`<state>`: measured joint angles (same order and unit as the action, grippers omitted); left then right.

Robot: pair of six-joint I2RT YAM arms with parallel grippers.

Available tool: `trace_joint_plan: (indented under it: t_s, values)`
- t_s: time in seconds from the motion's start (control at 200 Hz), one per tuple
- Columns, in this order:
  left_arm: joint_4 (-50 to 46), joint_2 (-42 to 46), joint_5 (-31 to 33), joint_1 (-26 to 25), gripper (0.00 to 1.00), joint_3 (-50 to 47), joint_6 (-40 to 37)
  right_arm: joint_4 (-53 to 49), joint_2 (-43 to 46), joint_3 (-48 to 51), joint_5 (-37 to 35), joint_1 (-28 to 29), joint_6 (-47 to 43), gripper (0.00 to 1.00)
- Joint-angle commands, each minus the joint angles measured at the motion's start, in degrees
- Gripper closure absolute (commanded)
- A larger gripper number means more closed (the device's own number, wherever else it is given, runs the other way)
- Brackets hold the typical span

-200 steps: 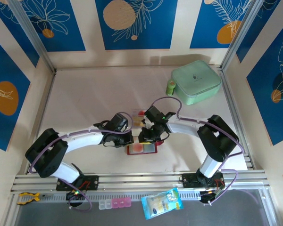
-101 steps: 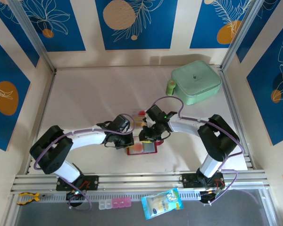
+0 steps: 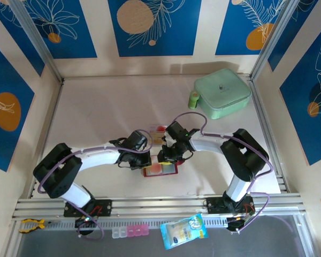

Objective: Take the credit cards out of the card holder

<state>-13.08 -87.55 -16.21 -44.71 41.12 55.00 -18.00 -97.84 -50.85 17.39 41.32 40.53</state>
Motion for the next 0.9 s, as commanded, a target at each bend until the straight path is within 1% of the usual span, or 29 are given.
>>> trace_joint_plan:
  t_s: [0.0,0.15,0.2,0.255,0.335,0.405,0.5,0.615,0.665,0.785,0.895]
  values:
    - [-2.38,0.50,1.09,-0.29,0.98,0.21,-0.54,0.09,-0.85,0.68,1.51,-0.27,0.16,0.76]
    - [-2.38,0.46,0.92,-0.35,0.97,0.34,-0.38,0.22,-1.18,0.81,1.51,-0.28,0.16,0.76]
    - [-2.10,0.77,0.78,-0.34,0.95,0.36,-0.30,0.25,-1.23,0.93,1.59,-0.28,0.17,0.76]
    - [-1.96,1.18,0.74,-0.32,0.91,0.45,-0.01,0.44,-1.35,1.04,1.60,-0.28,0.25,0.76]
    - [-2.05,1.43,0.82,-0.30,0.89,0.62,0.02,0.68,-1.31,1.27,1.69,-0.29,0.34,0.76]
    - [-2.12,1.24,0.83,-0.34,0.89,0.56,-0.05,0.77,-1.30,1.35,1.77,-0.23,0.42,0.76]
    - [-1.93,0.89,0.74,-0.35,0.94,0.19,0.01,0.77,-1.30,1.39,1.77,-0.28,0.34,0.76]
    - [-2.65,0.93,1.17,-0.44,0.97,0.10,0.02,0.85,-1.62,1.41,1.77,-0.36,0.33,0.76]
    - [-2.74,1.28,1.26,-0.45,0.95,0.10,0.02,0.95,-1.75,1.42,1.86,-0.36,0.34,0.76]
    - [-3.22,2.09,1.53,-0.40,0.88,0.51,-0.08,1.09,-1.87,1.49,2.08,-0.36,0.42,0.76]
    - [-3.50,2.46,1.62,-0.41,0.88,0.62,-0.21,1.04,-1.89,1.50,2.04,-0.34,0.42,0.76]
